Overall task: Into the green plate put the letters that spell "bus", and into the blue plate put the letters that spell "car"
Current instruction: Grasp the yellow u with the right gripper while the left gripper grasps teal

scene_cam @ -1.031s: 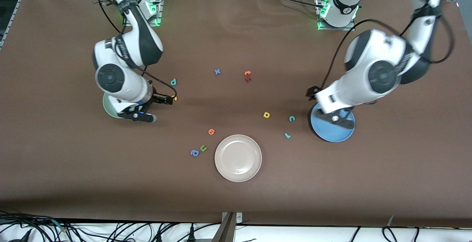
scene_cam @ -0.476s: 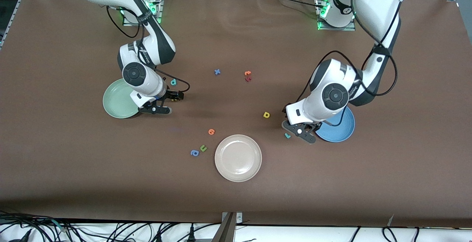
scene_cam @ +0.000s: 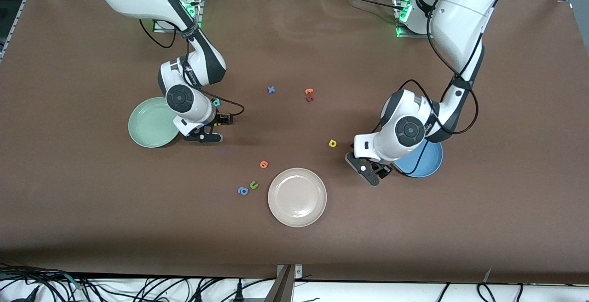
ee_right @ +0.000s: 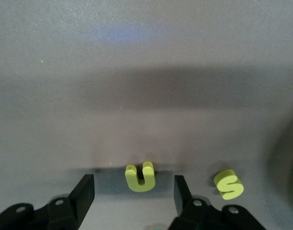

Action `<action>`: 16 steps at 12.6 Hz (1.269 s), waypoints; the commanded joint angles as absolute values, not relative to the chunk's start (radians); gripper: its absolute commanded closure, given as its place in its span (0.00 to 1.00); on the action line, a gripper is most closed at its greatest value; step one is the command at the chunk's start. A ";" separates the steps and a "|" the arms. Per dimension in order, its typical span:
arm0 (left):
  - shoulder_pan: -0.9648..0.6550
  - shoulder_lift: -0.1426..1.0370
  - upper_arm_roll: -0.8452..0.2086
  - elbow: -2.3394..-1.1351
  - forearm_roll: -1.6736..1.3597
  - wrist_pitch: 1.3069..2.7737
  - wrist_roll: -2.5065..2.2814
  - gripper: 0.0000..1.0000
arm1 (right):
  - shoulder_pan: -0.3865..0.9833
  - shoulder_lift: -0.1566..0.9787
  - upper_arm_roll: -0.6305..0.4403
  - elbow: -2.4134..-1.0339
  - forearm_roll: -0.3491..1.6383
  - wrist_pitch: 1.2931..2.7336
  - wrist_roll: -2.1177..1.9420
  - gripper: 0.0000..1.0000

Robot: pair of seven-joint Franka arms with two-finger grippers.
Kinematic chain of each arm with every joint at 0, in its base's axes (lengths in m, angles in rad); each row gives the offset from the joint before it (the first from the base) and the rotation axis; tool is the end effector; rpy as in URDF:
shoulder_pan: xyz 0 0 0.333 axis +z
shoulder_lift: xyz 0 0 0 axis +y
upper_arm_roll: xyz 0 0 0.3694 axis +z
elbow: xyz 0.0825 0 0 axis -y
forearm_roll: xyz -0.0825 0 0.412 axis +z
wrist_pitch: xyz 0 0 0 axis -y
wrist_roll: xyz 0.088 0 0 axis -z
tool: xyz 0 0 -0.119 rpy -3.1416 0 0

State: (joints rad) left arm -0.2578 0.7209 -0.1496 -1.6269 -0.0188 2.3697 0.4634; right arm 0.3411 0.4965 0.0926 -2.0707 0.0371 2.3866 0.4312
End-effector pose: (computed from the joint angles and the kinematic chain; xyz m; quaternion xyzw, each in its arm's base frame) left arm 0.6935 -0.2825 0.2137 0.9157 -0.3976 0.0160 0.0552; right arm 0.5508 0.2555 0.1858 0.9953 -0.0169 -0.0954 0.0067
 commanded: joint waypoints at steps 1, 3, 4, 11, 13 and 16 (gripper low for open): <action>-0.268 0.768 -0.147 -1.605 0.005 2.430 0.494 0.05 | 0.341 0.491 0.095 -2.095 0.048 2.404 0.411 0.36; -0.279 0.791 -0.146 -1.605 0.006 2.470 0.494 0.06 | 0.341 0.492 0.097 -2.095 0.048 2.410 0.410 0.54; -0.279 0.798 -0.146 -1.605 0.023 2.483 0.494 0.08 | 0.341 0.495 0.097 -2.095 0.048 2.413 0.410 0.66; -0.281 0.825 -0.146 -1.603 0.040 2.493 0.488 0.20 | 0.341 0.450 0.091 -2.085 0.046 2.367 0.400 0.97; -0.281 0.825 -0.146 -1.603 0.041 2.513 0.488 0.26 | 0.337 0.391 0.037 -2.040 0.046 2.221 0.362 0.97; -0.279 0.822 -0.146 -1.603 0.040 2.517 0.485 0.66 | 0.336 0.321 -0.104 -2.013 0.046 2.030 0.235 0.96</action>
State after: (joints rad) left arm -0.2749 0.7979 -0.1483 -1.6223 0.0142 2.5008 0.4817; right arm 0.3390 0.3729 -0.0283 -2.0059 0.0368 2.1070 0.3266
